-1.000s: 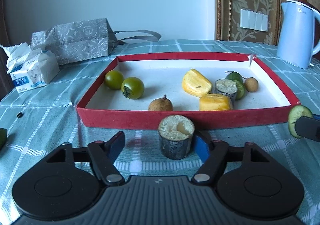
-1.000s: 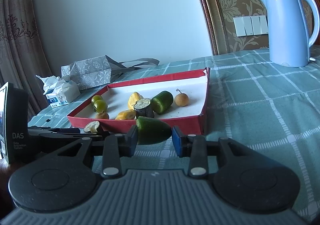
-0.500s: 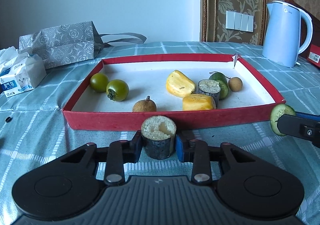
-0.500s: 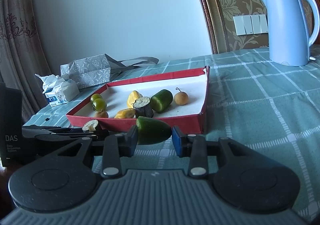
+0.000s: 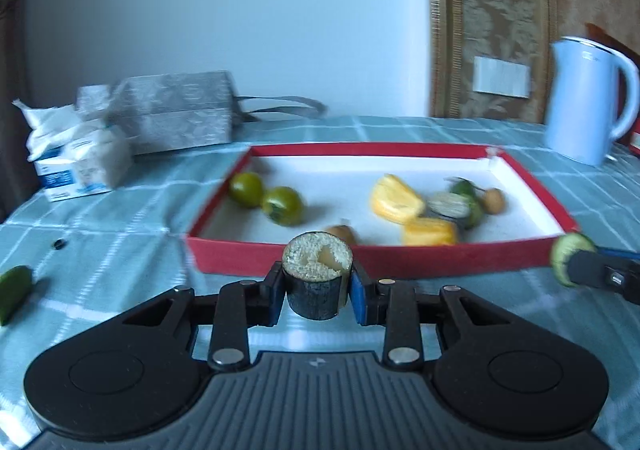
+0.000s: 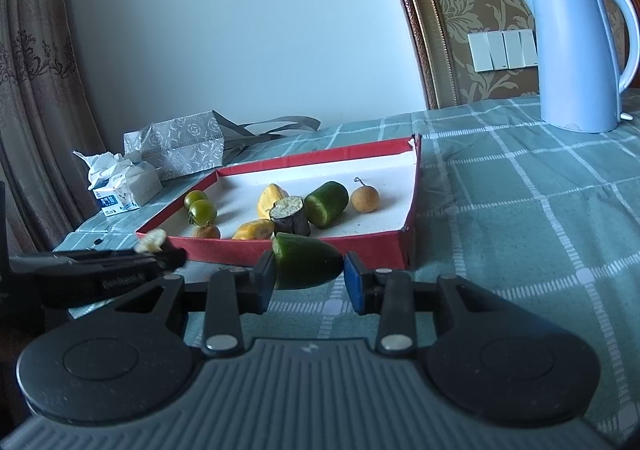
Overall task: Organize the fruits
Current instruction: 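Carry the green chunk into the red box and open the right gripper while left holds dark chunk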
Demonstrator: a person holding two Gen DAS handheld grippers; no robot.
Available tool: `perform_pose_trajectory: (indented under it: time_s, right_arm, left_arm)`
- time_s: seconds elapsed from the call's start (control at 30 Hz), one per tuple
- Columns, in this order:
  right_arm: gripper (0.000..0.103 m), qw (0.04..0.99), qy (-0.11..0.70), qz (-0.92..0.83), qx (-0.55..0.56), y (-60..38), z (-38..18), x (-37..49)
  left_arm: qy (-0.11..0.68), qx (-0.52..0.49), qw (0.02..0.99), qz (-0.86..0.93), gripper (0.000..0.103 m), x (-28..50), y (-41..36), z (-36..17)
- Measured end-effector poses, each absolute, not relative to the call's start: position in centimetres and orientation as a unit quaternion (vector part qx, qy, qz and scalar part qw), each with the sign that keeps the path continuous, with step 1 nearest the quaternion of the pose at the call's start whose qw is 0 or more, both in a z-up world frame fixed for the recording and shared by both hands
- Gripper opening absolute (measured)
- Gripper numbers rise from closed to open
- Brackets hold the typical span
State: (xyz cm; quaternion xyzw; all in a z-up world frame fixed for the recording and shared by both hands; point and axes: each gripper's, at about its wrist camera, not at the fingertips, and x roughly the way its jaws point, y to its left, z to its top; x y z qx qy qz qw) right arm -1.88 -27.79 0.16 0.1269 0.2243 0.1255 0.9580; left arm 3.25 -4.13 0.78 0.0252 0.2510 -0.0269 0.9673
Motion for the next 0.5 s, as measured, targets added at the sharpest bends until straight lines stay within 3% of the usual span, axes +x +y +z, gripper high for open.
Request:
perform_pose_trajectory:
  time_s: [0.5]
  right_arm:
    - [0.034, 0.964, 0.222, 0.097, 0.108, -27.4, 0.1, -1.8]
  left_arm:
    - [0.274, -0.049, 0.960, 0.000, 0.032, 5.0, -0.1, -0.3]
